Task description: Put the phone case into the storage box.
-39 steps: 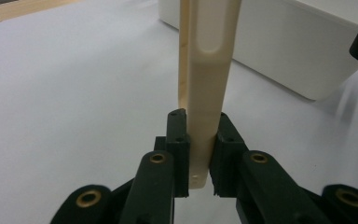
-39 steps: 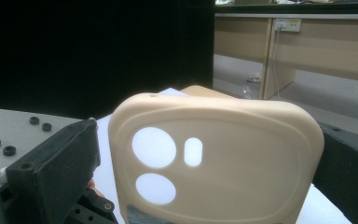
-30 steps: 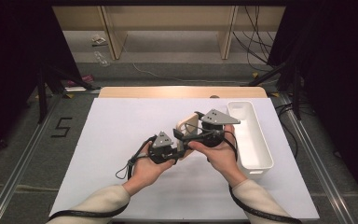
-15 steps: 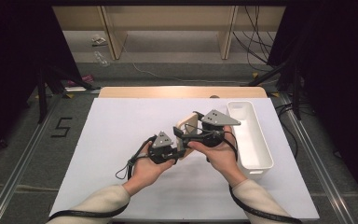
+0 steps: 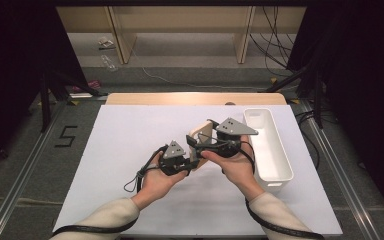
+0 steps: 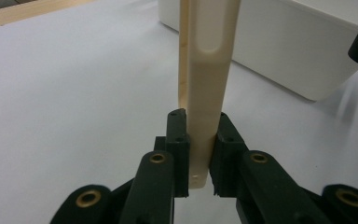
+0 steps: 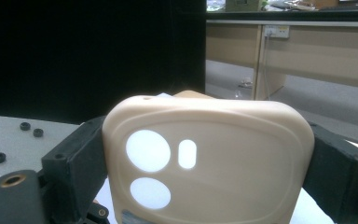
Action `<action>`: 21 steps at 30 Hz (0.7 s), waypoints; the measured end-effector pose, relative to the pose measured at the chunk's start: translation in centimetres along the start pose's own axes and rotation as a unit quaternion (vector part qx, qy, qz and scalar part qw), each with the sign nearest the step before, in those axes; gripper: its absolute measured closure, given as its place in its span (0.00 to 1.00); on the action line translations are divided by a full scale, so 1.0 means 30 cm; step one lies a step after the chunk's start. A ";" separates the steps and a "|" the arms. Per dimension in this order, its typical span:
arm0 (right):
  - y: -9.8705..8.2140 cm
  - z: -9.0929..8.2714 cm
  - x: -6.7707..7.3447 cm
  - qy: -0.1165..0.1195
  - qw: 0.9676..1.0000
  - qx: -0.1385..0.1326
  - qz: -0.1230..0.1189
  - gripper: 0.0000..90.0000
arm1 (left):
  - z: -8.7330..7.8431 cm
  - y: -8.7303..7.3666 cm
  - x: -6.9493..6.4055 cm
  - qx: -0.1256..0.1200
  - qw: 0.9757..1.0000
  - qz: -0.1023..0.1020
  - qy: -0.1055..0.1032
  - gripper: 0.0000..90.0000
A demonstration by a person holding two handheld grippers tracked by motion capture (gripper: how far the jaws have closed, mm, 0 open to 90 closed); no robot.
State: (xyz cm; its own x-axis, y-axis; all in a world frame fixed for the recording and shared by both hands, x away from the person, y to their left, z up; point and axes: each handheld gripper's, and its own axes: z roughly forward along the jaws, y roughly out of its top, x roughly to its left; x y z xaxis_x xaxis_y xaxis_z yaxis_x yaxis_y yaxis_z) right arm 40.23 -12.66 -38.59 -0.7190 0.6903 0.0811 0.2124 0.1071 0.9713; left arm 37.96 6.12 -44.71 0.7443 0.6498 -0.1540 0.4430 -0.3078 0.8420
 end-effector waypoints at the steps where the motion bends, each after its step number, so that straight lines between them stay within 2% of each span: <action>1: 0.000 0.000 0.000 0.000 1.000 0.000 0.000 0.13 | 0.000 0.000 0.000 -0.001 1.000 0.000 0.000 0.88; 12: 0.003 -0.005 0.002 -0.005 1.000 0.000 0.006 0.13 | -0.002 0.002 -0.001 -0.003 1.000 0.001 -0.002 0.88; 21: 0.006 -0.008 0.006 -0.006 1.000 0.000 0.002 0.13 | -0.001 0.002 0.000 -0.006 1.000 0.003 -0.005 0.88</action>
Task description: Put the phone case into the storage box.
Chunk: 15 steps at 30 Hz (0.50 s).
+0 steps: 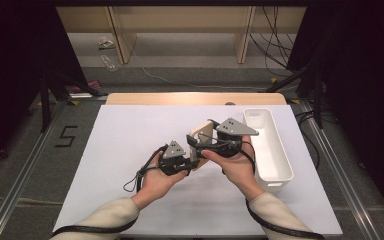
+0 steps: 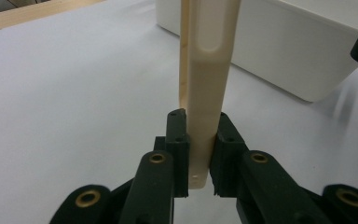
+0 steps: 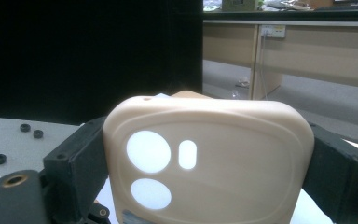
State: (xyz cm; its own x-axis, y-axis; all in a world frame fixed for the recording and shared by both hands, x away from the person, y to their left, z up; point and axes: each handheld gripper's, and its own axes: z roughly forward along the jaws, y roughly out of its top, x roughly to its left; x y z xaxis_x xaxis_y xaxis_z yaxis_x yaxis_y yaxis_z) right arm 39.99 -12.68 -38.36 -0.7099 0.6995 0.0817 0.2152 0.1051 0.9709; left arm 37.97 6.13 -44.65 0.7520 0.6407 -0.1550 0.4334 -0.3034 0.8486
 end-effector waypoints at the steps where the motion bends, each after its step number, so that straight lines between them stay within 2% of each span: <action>1: 0.000 0.000 0.000 -0.001 1.000 0.000 0.001 0.13 | 0.000 0.000 0.000 -0.001 1.000 0.000 -0.001 0.88; 15: 0.004 -0.006 0.001 -0.005 1.000 -0.002 0.006 0.14 | -0.004 0.002 0.002 -0.004 1.000 0.008 -0.005 0.88</action>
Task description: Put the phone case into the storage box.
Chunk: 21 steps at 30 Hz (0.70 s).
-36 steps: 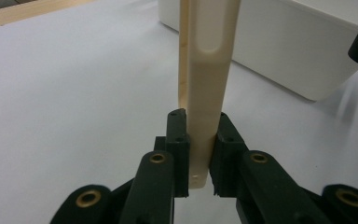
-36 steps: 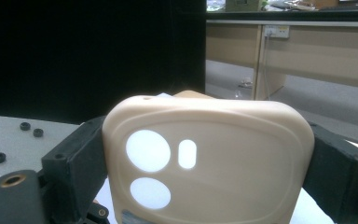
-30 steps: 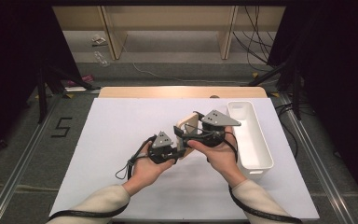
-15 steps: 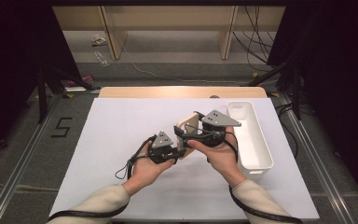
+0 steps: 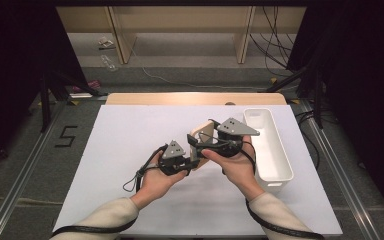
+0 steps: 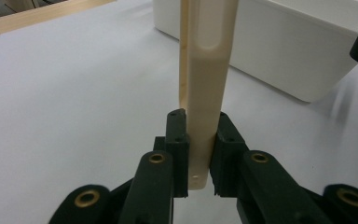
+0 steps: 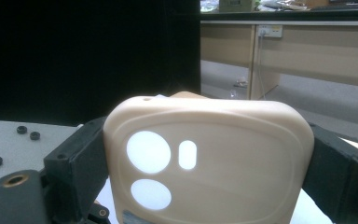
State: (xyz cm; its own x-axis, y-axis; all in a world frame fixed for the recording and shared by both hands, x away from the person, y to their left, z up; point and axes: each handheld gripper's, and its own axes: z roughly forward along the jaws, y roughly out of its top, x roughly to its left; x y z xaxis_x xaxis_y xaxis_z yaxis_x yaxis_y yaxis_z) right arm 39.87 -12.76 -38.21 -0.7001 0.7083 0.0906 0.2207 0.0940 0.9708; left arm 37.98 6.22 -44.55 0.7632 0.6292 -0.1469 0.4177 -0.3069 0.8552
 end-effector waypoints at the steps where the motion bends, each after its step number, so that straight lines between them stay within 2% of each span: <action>1: 0.000 0.000 0.000 0.000 1.000 0.000 0.000 0.14 | 0.000 0.000 0.000 0.000 1.000 0.001 -0.001 0.88; 9: -0.001 0.000 0.000 -0.002 1.000 0.000 0.002 0.14 | 0.001 -0.001 0.003 0.001 1.000 0.007 -0.008 0.86; 14: 0.000 -0.001 0.000 -0.003 1.000 -0.003 0.003 0.14 | 0.004 -0.005 0.004 0.001 1.000 0.005 -0.012 0.81; 18: 0.002 -0.004 -0.005 -0.009 1.000 -0.006 0.002 0.14 | 0.011 -0.006 0.003 -0.008 1.000 0.012 -0.021 0.69; 21: 0.004 -0.007 -0.008 -0.011 1.000 -0.009 0.002 0.14 | 0.016 -0.005 -0.003 -0.013 0.999 0.046 -0.013 0.53</action>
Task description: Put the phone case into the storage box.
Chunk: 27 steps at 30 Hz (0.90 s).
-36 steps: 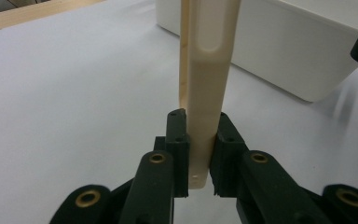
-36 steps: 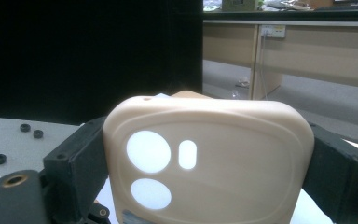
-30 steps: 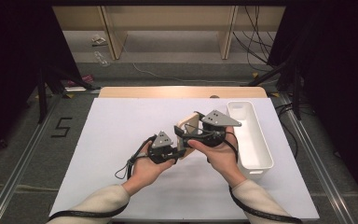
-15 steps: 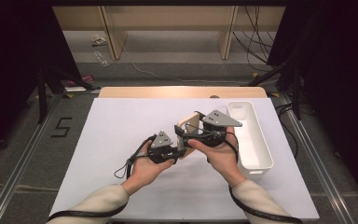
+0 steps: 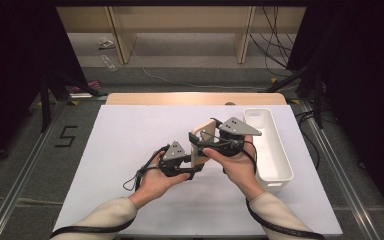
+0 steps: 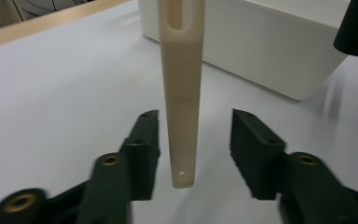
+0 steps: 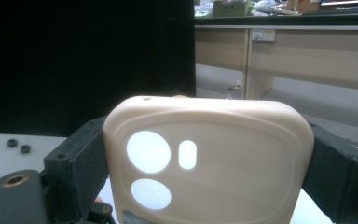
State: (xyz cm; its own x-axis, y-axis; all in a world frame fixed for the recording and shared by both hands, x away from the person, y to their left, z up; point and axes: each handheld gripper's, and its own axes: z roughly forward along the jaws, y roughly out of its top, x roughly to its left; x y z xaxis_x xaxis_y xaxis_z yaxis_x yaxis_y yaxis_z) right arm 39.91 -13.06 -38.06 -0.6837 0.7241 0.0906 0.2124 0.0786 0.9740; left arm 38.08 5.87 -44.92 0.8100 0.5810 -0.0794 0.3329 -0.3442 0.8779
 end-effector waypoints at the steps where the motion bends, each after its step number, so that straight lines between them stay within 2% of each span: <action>1: 0.001 -0.001 -0.001 -0.001 1.000 -0.001 0.000 0.14 | 0.000 0.000 -0.002 0.002 1.000 0.010 0.007 0.46; 3: 0.002 -0.002 -0.003 -0.003 1.000 -0.002 0.000 0.14 | -0.001 -0.001 -0.008 0.006 1.000 0.008 0.012 0.34; 6: 0.003 -0.004 -0.006 -0.005 1.000 -0.002 0.000 0.14 | -0.004 -0.001 -0.010 0.013 1.000 0.020 0.015 0.17; 8: 0.003 -0.005 -0.008 -0.006 1.000 -0.002 0.000 0.14 | -0.008 -0.001 -0.009 0.011 1.000 0.024 0.011 0.14; 10: 0.004 -0.005 -0.008 -0.006 1.000 -0.003 0.000 0.14 | -0.015 0.000 -0.007 0.014 1.000 0.026 0.009 0.07; 13: 0.007 -0.008 -0.011 -0.008 1.000 -0.005 0.000 0.14 | -0.031 0.000 -0.001 0.015 0.999 0.032 0.007 0.00; 17: 0.010 -0.011 -0.014 -0.011 1.000 -0.007 0.001 0.13 | -0.052 -0.002 0.007 0.020 0.999 0.042 0.009 0.00; 27: 0.021 -0.022 -0.025 -0.016 1.000 -0.011 0.002 0.14 | -0.107 -0.019 0.037 0.026 0.999 0.043 0.010 0.00</action>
State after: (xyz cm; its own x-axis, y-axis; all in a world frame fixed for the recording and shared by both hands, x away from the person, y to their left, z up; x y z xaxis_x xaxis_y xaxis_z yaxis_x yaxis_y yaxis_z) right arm 40.08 -14.01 -37.37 -0.6602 0.7460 0.0880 0.1986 0.0604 0.9782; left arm 37.25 9.07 -44.00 0.8268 0.5624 0.0046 0.2882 -0.4307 0.8553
